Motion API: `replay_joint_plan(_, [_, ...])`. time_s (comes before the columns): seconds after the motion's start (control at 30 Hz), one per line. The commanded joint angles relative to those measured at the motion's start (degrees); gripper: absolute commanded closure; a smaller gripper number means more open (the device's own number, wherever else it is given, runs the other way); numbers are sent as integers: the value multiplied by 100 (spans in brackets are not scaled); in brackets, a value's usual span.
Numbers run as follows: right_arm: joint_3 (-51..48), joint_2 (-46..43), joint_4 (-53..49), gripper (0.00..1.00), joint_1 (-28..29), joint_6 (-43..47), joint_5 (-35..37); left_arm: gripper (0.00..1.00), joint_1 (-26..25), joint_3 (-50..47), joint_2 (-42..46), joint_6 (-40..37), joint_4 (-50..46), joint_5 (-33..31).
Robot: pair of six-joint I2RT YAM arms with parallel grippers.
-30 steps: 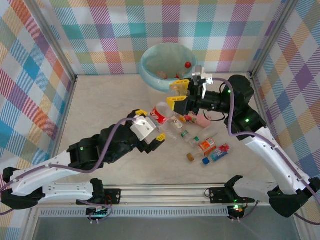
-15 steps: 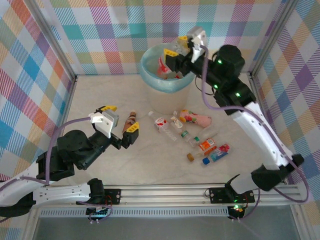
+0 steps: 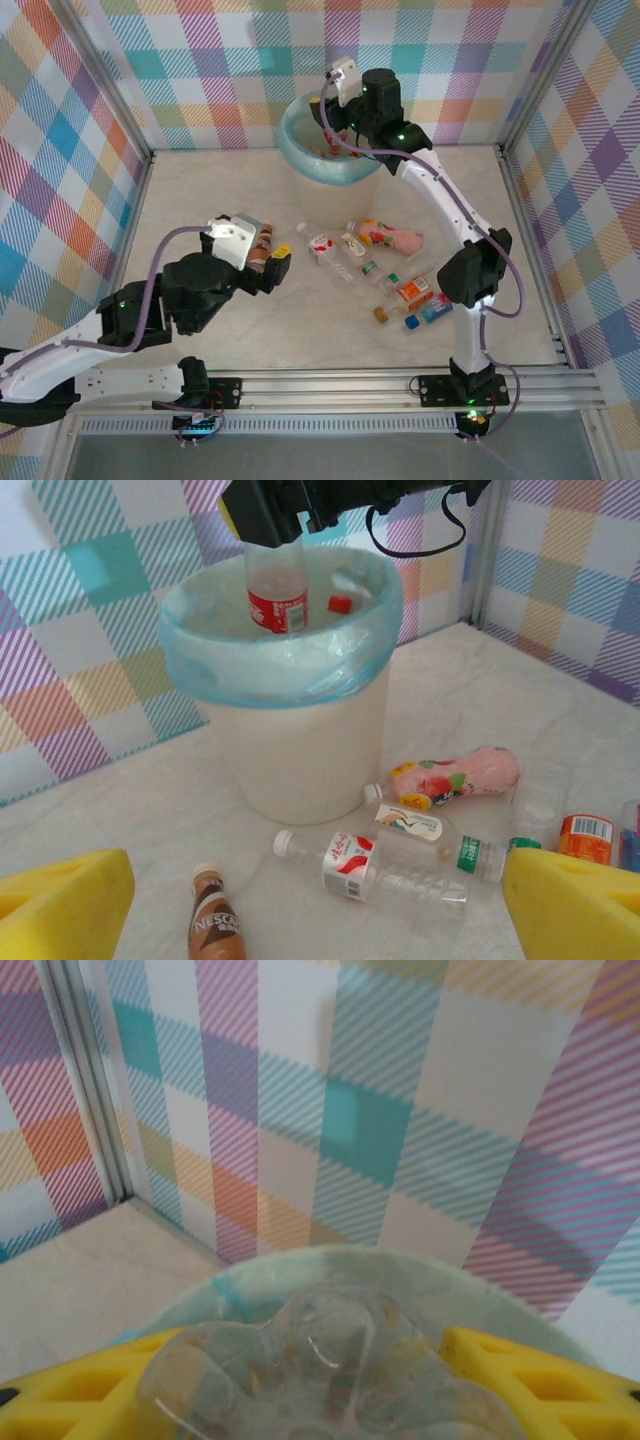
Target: Put the plastic bottles in the bin
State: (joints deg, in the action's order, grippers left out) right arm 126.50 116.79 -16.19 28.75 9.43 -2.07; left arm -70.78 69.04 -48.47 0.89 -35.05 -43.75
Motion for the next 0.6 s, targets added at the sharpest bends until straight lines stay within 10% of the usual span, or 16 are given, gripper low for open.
replay_joint_plan(0.0, [200, 141, -27, 43, -36, -203, -748, 6, 3, 90, -102, 456, -239, -292])
replay_joint_plan(0.57, [137, 793, -339, 25, -151, -120, -954, 5, 136, -272, 88, 1023, -298, -486])
